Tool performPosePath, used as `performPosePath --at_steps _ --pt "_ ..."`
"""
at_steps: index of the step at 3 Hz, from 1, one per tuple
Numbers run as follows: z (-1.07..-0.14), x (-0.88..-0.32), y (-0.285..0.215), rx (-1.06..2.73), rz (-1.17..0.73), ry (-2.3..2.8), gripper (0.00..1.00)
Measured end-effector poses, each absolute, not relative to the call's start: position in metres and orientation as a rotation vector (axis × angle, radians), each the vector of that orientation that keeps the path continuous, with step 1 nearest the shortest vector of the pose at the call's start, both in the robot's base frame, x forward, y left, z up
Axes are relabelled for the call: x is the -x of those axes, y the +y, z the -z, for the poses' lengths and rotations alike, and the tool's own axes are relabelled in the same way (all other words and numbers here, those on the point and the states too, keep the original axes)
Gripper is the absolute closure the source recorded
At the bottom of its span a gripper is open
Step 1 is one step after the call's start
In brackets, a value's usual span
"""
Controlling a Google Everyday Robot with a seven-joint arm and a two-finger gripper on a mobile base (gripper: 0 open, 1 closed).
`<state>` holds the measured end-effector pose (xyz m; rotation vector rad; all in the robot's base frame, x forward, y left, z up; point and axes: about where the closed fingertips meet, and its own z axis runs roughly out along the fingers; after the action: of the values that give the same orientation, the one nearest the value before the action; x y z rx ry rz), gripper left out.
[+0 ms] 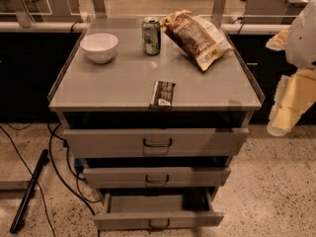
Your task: Close bottom drawer
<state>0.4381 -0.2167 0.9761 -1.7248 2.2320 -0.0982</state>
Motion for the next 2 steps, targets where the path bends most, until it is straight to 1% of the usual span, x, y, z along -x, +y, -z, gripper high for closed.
performPosePath --at_steps 1,2 --pt "-0.9761 -0.4381 -0.2167 1.725 0.098 2.232 0.0" --pt "-0.976 -0.4382 -0.2166 1.725 0.098 2.232 0.11"
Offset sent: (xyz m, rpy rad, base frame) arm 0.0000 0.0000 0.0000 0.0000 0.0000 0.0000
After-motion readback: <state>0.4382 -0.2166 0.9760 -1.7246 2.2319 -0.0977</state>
